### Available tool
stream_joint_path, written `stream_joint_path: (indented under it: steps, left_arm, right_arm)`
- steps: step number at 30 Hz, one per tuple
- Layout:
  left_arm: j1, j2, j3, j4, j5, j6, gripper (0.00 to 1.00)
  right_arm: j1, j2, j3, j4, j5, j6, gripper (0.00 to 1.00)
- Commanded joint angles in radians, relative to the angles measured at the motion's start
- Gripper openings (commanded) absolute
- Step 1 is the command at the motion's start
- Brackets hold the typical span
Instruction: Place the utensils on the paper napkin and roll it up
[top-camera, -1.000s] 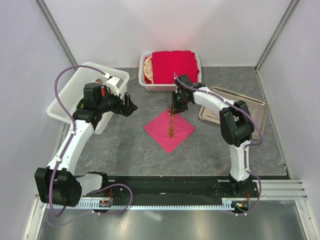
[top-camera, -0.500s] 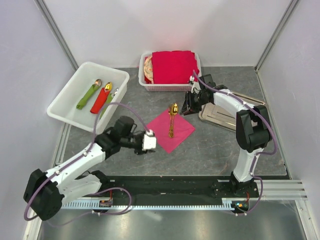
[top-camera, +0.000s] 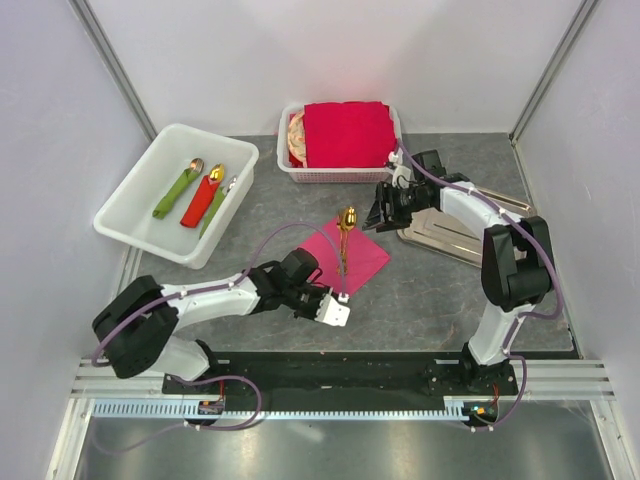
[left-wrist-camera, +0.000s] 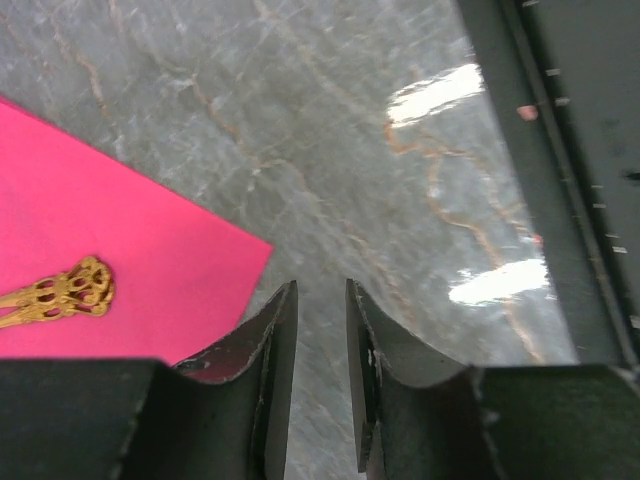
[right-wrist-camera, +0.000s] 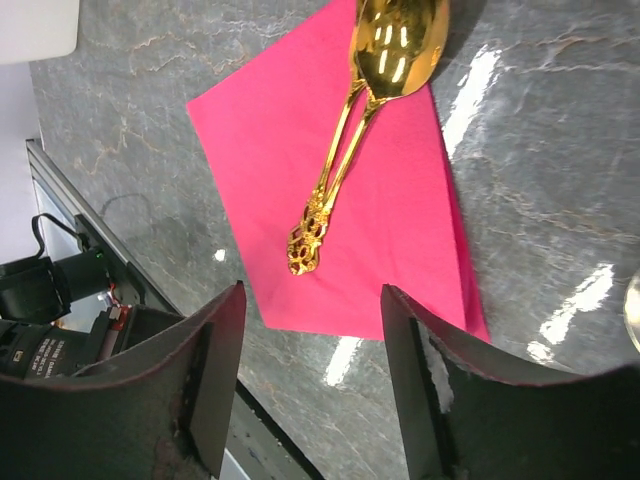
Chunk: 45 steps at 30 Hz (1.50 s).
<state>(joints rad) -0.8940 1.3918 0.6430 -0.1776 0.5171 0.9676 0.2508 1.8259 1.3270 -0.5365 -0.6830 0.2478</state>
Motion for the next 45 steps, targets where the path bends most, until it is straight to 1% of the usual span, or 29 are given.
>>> stream_joint_path:
  steps: [1, 4, 7, 8, 10, 11, 18, 24, 28, 34, 38, 40, 43, 44, 45]
  left_arm:
    - [-0.005, 0.058, 0.084, 0.029, -0.058, 0.065, 0.36]
    - [-0.005, 0.102, 0.124, -0.005, -0.049, 0.074, 0.40]
    - [-0.005, 0.137, 0.159, -0.048, -0.029, 0.092, 0.41]
    - [-0.005, 0.145, 0.171, -0.052, -0.022, 0.095, 0.41]
    - [-0.003, 0.164, 0.184, -0.069, -0.022, 0.105, 0.41]
    - [-0.005, 0.182, 0.196, -0.074, -0.022, 0.105, 0.41]
    - [-0.005, 0.231, 0.234, -0.134, 0.001, 0.146, 0.38]
    - [-0.005, 0.272, 0.268, -0.158, 0.006, 0.126, 0.35]
    - [-0.006, 0.294, 0.282, -0.171, 0.011, 0.140, 0.34]
    - [-0.005, 0.326, 0.308, -0.195, 0.008, 0.149, 0.27]
    - [-0.005, 0.349, 0.330, -0.221, 0.006, 0.148, 0.18]
    - [-0.006, 0.357, 0.339, -0.237, 0.006, 0.146, 0.15]
    - [-0.005, 0.372, 0.354, -0.258, 0.004, 0.143, 0.07]
    - [-0.005, 0.372, 0.356, -0.261, 0.008, 0.140, 0.03]
    - [-0.005, 0.368, 0.357, -0.263, 0.014, 0.138, 0.02]
  right_arm:
    - [-0.013, -0.057, -0.003, 0.029, -0.050, -0.050, 0.66]
    - [-0.016, -0.062, 0.006, 0.026, -0.064, -0.065, 0.71]
    - [-0.019, -0.076, 0.005, 0.013, -0.041, -0.074, 0.79]
    - [-0.022, -0.080, 0.005, 0.009, -0.023, -0.079, 0.86]
    - [-0.028, -0.091, 0.003, 0.001, -0.006, -0.081, 0.91]
    - [-0.031, -0.096, 0.003, -0.002, 0.017, -0.078, 0.98]
    - [-0.057, -0.088, 0.001, 0.000, -0.003, -0.073, 0.98]
    - [-0.071, -0.068, 0.001, -0.002, -0.032, -0.067, 0.98]
    - [-0.077, -0.063, 0.000, -0.002, -0.036, -0.064, 0.98]
    - [-0.093, -0.053, 0.001, -0.002, -0.056, -0.055, 0.98]
    - [-0.099, -0.051, 0.000, 0.000, -0.064, -0.053, 0.98]
    - [-0.104, -0.050, -0.005, -0.002, -0.070, -0.053, 0.98]
    - [-0.105, -0.051, -0.009, 0.000, -0.075, -0.053, 0.98]
    - [-0.105, -0.050, -0.009, -0.002, -0.076, -0.053, 0.98]
    - [-0.107, -0.050, -0.008, -0.002, -0.076, -0.051, 0.98]
